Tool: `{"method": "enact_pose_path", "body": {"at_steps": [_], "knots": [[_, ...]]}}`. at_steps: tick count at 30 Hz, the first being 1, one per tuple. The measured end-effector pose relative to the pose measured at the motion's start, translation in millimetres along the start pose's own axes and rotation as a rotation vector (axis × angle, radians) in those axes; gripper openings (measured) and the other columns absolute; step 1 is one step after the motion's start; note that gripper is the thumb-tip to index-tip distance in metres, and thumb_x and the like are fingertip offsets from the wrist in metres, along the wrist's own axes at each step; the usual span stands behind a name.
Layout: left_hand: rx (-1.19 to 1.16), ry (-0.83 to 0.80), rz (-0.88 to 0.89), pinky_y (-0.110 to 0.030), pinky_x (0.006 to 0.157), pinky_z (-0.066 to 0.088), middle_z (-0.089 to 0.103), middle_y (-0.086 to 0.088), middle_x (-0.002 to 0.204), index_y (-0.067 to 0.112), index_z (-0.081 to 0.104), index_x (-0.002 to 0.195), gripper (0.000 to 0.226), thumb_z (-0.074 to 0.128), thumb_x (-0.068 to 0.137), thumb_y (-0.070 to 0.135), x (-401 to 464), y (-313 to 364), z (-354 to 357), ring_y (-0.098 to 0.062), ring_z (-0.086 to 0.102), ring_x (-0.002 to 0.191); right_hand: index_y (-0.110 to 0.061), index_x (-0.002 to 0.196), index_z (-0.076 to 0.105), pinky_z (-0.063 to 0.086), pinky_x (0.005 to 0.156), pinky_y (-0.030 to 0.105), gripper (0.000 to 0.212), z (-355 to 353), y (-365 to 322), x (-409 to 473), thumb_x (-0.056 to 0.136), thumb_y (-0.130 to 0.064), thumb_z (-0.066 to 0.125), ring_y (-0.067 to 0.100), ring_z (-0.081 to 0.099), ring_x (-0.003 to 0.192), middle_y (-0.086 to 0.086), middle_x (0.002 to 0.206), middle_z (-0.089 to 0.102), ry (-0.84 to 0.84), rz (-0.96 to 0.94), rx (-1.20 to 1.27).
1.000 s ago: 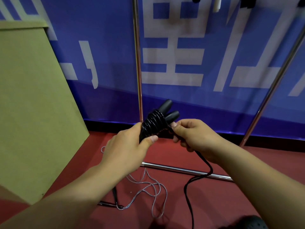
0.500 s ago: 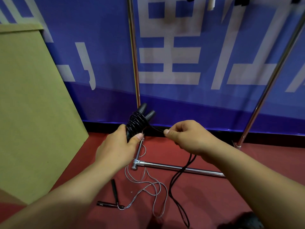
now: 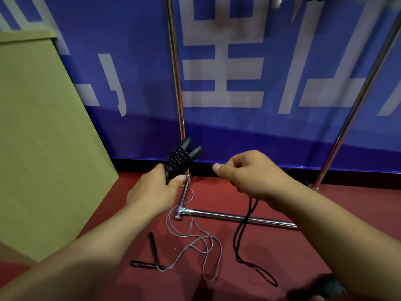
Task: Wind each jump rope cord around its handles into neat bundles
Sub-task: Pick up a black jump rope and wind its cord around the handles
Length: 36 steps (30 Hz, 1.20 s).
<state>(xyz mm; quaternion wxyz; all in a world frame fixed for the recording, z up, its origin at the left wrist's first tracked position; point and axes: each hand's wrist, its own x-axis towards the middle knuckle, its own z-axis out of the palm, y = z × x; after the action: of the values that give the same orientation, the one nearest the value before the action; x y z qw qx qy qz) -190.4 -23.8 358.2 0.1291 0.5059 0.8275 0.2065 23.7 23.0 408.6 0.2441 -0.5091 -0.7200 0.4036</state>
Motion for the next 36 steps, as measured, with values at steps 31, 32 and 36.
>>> {"method": "enact_pose_path", "body": {"at_steps": [31, 32, 36], "knots": [[0.133, -0.543, 0.435, -0.038, 0.071, 0.055, 0.064, -0.001, 0.075, 0.018, 0.060, 0.099, 0.036, 0.069, 0.087, 0.050, -39.8, 30.2, 9.7, -0.019, 0.062, 0.065, -0.019, 0.081, 0.072, 0.058, 0.073, 0.037, 0.022, -9.7, 21.9, 8.1, 0.093, -0.036, 0.065, 0.017, 0.069, 0.074, 0.001, 0.076, 0.072, 0.088, -0.166, -0.121], [0.116, -0.539, 0.457, -0.038, 0.071, 0.054, 0.063, 0.001, 0.074, 0.022, 0.059, 0.094, 0.030, 0.069, 0.087, 0.050, -41.0, 30.5, 7.3, -0.020, 0.064, 0.069, -0.019, 0.081, 0.072, 0.058, 0.074, 0.040, 0.022, -10.4, 23.1, 9.2, 0.092, -0.037, 0.065, 0.019, 0.069, 0.074, 0.002, 0.075, 0.072, 0.090, -0.164, -0.125], [0.137, -0.453, 0.563, -0.034, 0.070, 0.048, 0.061, 0.003, 0.075, 0.024, 0.055, 0.084, 0.032, 0.069, 0.086, 0.052, -41.6, 30.0, 0.5, -0.020, 0.061, 0.075, -0.019, 0.081, 0.075, 0.060, 0.070, 0.035, 0.019, -15.4, 25.3, 12.3, 0.091, -0.035, 0.069, 0.013, 0.070, 0.066, -0.001, 0.071, 0.073, 0.078, -0.161, -0.058]]}}
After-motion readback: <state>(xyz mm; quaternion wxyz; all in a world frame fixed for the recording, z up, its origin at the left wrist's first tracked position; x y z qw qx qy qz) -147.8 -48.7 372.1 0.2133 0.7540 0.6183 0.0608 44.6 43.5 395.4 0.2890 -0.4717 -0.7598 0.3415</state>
